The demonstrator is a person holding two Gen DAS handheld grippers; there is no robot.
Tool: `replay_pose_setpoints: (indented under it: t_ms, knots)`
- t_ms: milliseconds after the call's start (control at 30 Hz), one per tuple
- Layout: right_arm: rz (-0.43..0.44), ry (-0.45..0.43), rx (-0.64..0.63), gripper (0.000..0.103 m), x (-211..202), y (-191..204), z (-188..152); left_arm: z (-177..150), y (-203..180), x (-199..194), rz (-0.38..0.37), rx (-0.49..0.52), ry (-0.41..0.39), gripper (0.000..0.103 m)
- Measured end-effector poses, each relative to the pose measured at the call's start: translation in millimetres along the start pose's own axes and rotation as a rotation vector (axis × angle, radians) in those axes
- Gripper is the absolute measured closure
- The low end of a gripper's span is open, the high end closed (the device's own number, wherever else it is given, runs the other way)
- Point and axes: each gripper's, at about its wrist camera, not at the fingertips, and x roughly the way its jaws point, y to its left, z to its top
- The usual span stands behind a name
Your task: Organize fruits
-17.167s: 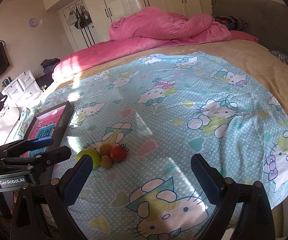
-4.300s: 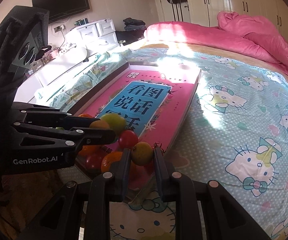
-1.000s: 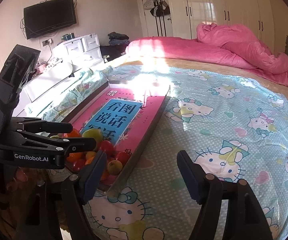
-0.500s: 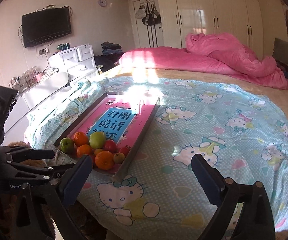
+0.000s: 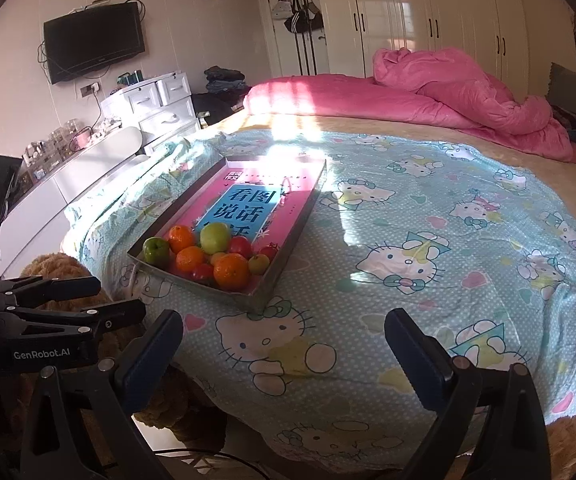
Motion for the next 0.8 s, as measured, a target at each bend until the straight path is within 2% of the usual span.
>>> replay_pose_setpoints:
  t_ms: [333,800]
  knots:
    - [-0.007,0.0,-0.003,0.001,-0.5,2.7,-2.4,0.0,-1.5,4.8,-0.008,0.006,0.018,0.025]
    - [-0.008,0.011,0.002,0.001,-0.9,3.3,-3.3,2.0,-2.2,0.2,0.003,0.013,-0.001,0.025]
